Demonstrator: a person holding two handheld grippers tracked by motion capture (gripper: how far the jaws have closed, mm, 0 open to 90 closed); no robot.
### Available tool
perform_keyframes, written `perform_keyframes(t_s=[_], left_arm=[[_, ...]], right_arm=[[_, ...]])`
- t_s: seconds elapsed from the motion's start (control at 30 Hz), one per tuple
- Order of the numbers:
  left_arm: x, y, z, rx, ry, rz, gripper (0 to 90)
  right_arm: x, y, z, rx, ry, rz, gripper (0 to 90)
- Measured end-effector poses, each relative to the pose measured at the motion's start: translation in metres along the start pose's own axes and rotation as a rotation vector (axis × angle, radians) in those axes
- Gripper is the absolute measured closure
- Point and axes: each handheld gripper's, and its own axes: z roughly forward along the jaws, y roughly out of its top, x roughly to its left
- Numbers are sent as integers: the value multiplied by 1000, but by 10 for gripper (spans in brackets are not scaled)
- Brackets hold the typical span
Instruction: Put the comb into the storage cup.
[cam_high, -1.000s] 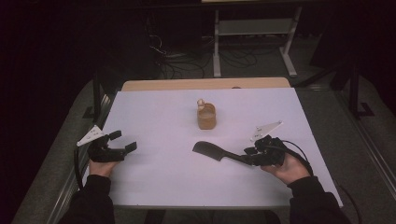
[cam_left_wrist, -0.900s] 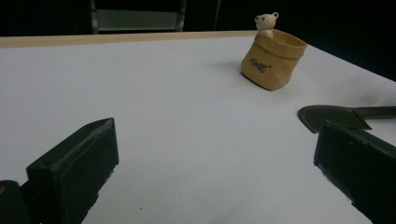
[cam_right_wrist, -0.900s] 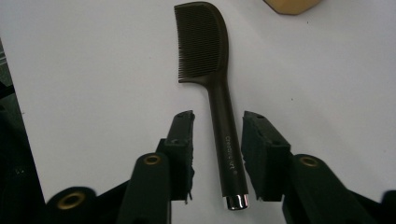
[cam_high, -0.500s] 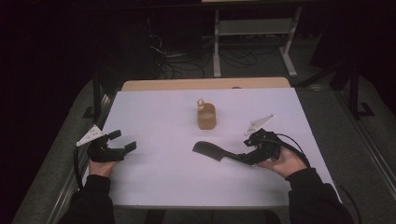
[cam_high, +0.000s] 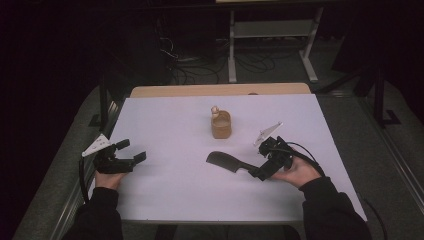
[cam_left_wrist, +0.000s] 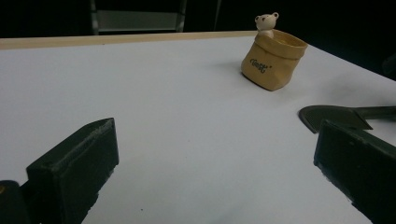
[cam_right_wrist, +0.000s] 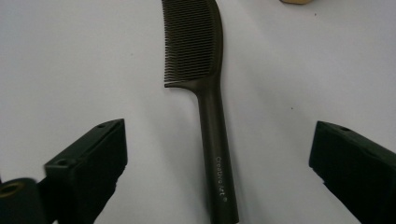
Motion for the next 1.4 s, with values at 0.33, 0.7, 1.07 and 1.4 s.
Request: perform_keyframes(t_s=[0.33,0.7,1.07,1.4], left_arm=[[0,0,0,5,-3,3,0],[0,0,1,6,-6,8,0],[0,-1,2,8,-5,9,0],[0,-1,2,9,-3,10,0]], right_arm=[[0,3,18,36,21,-39,0],[-2,4,34,65,22,-64,55],[-12,4,45,81,69,-63,229],[-13,6,51,97,78,-71,451]])
